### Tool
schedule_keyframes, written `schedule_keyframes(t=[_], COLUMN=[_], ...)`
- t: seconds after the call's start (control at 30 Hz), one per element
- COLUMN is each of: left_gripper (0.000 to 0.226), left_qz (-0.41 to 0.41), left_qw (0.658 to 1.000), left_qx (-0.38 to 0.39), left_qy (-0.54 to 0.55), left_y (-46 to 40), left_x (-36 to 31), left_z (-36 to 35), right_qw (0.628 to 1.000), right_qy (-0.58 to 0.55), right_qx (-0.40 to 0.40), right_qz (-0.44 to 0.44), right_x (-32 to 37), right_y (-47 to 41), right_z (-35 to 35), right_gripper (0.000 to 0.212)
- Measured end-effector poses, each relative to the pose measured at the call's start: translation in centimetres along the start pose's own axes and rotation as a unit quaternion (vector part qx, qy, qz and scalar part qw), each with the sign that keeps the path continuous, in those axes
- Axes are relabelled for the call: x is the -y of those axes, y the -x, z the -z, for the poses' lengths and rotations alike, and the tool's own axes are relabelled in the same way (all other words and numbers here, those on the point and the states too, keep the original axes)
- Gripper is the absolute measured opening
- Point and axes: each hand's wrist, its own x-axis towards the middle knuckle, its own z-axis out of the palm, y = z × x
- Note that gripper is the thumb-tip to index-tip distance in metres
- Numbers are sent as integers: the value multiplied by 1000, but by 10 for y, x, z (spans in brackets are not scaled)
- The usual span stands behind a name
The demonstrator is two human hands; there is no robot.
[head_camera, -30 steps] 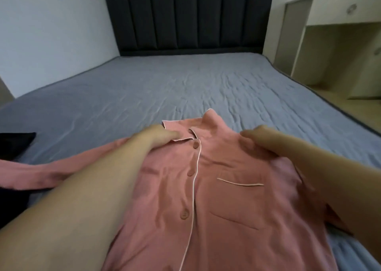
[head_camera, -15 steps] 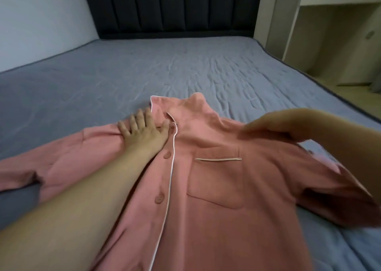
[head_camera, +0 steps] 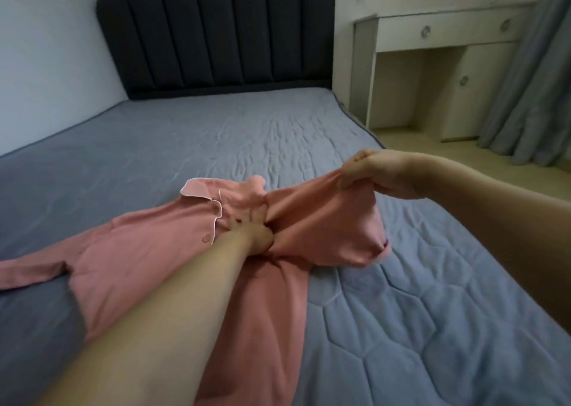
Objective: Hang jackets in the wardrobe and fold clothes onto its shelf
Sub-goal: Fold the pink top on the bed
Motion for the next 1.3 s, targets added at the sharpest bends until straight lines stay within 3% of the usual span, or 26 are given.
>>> schedule_keyframes(t=[0.07, 0.13, 0.2, 0.27, 0.3, 0.37, 0.43, 0.47, 0.53, 0.6, 0.67, 0.77, 0.83, 0.87, 0.93, 0.97, 1.03, 1.07, 1.13, 1.2, 1.3], left_gripper=[73, 74, 78, 82, 84, 82, 71, 63, 47, 38, 38, 43, 47, 49, 54, 57, 62, 65, 71, 76, 83], left_qz=[38, 57, 73, 105, 122, 102, -29, -106, -186, -159, -110, -21, 19, 25, 12, -5, -49, -70, -106, -160, -230], left_qw=[999, 998, 996, 989, 986, 983, 976, 969, 964, 966, 956, 955, 958, 959, 969, 976, 989, 992, 992, 981, 960], left_qx=[14, 14, 27, 42, 38, -31, -151, -175, -126, -95, -135, -162, -175, -184, -189, -178, -129, -103, -61, -52, -73], left_qy=[-17, -31, -54, -91, -109, -148, -153, -141, -141, -183, -237, -250, -228, -213, -161, -124, -56, -31, -29, -93, -141], left_y=[10, 13, 11, 6, 3, -6, -14, -17, -20, -22, -24, -24, -21, -18, -13, -11, -5, -1, 12, 32, 55], left_x=[-4, -8, -13, -24, -31, -49, -67, -77, -90, -91, -86, -84, -90, -95, -110, -119, -140, -149, -164, -173, -171], left_z=[-5, -8, -7, -8, -8, -1, 12, 19, 30, 36, 41, 47, 43, 38, 23, 12, -14, -29, -63, -97, -117], right_qw=[999, 995, 965, 907, 881, 842, 839, 856, 899, 948, 990, 994, 989, 988, 959, 921, 806, 770, 749, 745, 757], right_qy=[-22, 33, 219, 375, 428, 510, 532, 509, 432, 312, 136, -36, -82, -60, 90, 213, 455, 511, 535, 554, 591], right_qx=[32, 70, 82, 76, 70, 38, -4, -16, -36, -43, 8, 102, 98, 81, 41, 31, 26, 5, -41, -62, -88], right_qz=[-11, -67, -123, -177, -190, -172, -113, -92, -66, -45, -27, -23, -69, -120, -265, -325, -377, -383, -389, -367, -265], right_x=[0, -7, -11, -9, -8, -1, 4, 5, 8, 7, 4, 0, -7, -15, -35, -49, -78, -94, -115, -129, -142], right_y=[14, 23, 30, 33, 32, 30, 27, 27, 33, 44, 59, 80, 88, 91, 98, 103, 112, 117, 129, 133, 118], right_z=[13, 28, 38, 39, 38, 35, 38, 41, 51, 60, 66, 85, 108, 121, 137, 142, 148, 148, 144, 133, 104], right_gripper=[18, 20, 14, 8, 16, 25, 15, 14, 15, 16, 16, 20, 30, 38, 42, 44, 48, 45, 32, 29, 14])
